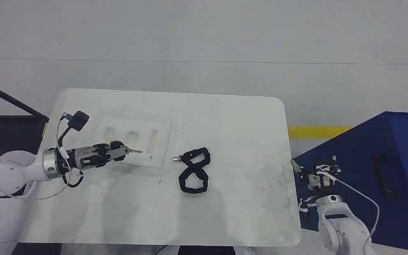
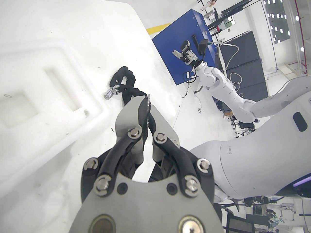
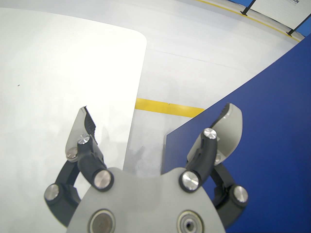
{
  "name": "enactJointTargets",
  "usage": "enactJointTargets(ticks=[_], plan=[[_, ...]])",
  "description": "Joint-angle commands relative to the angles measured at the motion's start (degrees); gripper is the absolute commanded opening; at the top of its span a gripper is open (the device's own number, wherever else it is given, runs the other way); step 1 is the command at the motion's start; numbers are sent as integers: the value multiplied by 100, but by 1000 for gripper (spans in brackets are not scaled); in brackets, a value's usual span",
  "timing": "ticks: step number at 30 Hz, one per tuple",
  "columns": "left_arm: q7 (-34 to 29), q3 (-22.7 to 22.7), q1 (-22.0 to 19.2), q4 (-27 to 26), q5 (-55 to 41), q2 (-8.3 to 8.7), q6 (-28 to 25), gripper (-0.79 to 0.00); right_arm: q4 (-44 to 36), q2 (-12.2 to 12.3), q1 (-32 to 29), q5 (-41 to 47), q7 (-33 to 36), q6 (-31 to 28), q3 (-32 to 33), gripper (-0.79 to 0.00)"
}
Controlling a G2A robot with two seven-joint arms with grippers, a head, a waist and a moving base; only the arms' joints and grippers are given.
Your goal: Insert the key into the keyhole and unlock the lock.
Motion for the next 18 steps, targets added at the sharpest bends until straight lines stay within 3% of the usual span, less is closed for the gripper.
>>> enactJointTargets(ticks=[1,4,8,13,18], plan=[[0,0,0,0,0,0,0,-785,0,0,0,0,0,0,0,0],[177,22,73,12,-197,-17,68,-785,0,0,0,0,0,0,0,0],[373,-302,422,426,-1525,-49,-371,-785,0,0,0,0,0,0,0,0],[-86,-674,694,909,-3282,-40,88,-785,0,0,0,0,0,0,0,0],[-556,-841,753,1161,-3931,-56,557,-785,0,0,0,0,0,0,0,0]])
